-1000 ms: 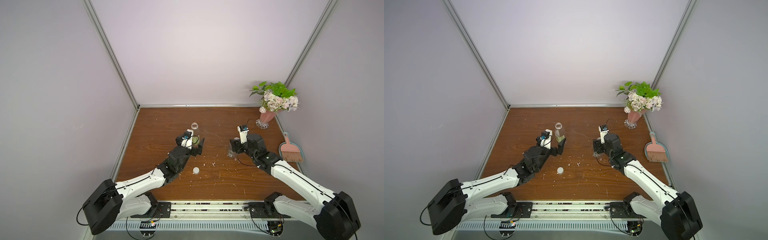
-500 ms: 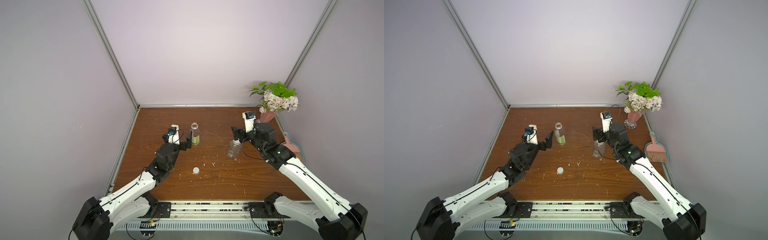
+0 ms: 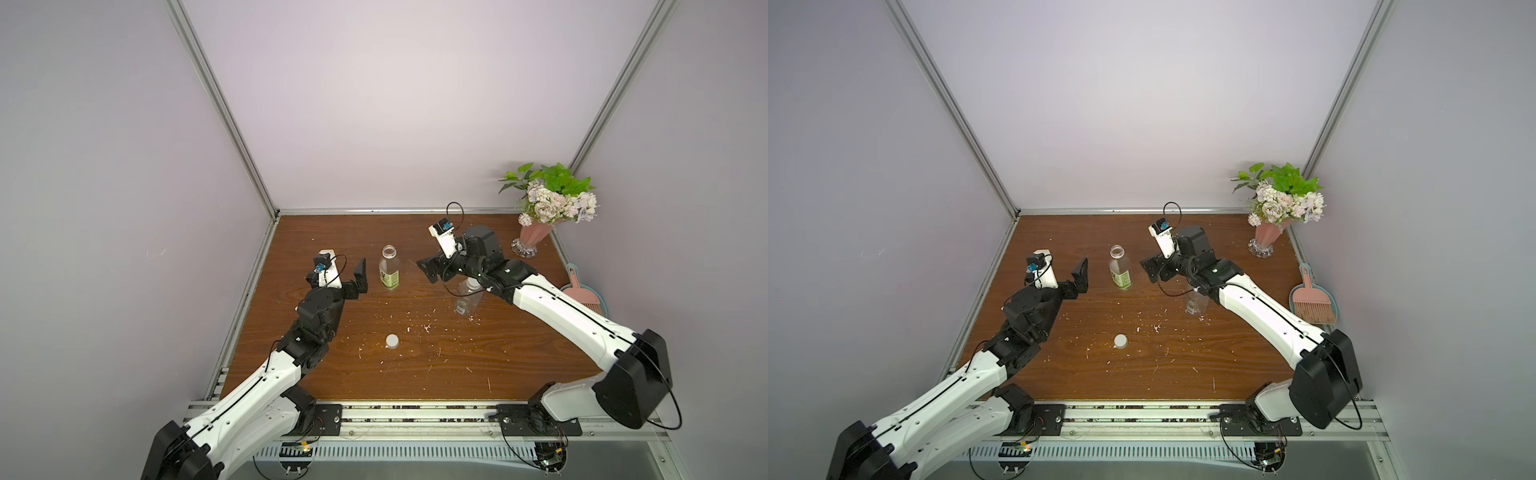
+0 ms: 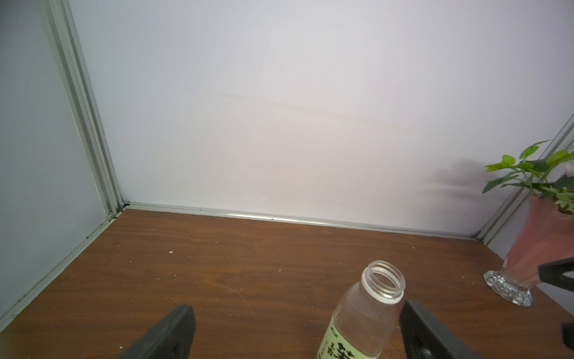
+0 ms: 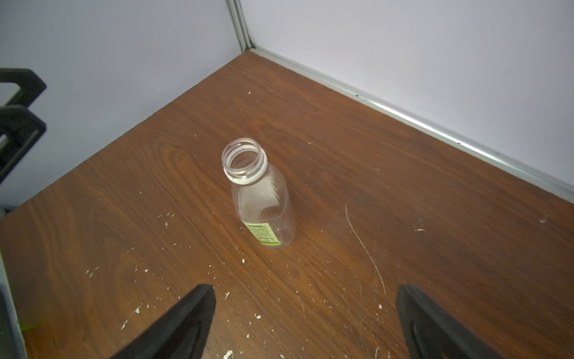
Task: Screw on the bottle caps
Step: Pick up the plastic bottle at the center of the board.
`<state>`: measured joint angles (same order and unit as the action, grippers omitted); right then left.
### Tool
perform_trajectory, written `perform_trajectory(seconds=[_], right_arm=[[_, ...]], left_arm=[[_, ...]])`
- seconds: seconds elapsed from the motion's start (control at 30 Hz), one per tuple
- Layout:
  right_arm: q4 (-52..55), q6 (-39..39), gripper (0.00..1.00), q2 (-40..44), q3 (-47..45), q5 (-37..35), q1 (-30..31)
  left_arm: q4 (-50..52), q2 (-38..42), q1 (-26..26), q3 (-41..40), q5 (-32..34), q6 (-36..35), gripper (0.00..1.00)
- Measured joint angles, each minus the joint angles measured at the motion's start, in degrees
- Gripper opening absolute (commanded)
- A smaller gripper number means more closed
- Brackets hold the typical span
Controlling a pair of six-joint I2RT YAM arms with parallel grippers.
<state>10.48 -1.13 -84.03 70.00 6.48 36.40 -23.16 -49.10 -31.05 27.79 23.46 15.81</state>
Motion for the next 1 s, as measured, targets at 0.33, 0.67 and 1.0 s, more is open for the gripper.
perform_trajectory(seconds=[0.33,0.67,1.0], right_arm=[[-6.67,0.59,0.99,-10.03,4.98,5.31,1.62],[-13.84,0.72,0.99,-15.54,4.98,7.34,3.10],[-17.31,0.48,0.99,-19.67,5.44,7.17,3.78]], left_arm=[[1.73,-1.05,0.63,0.00,1.01,0.35,0.99],[2.78,-1.01,2.03,0.00,2.27,0.52,0.99],[2.91,-1.09,2.64,0.00,2.27,0.55,0.99]])
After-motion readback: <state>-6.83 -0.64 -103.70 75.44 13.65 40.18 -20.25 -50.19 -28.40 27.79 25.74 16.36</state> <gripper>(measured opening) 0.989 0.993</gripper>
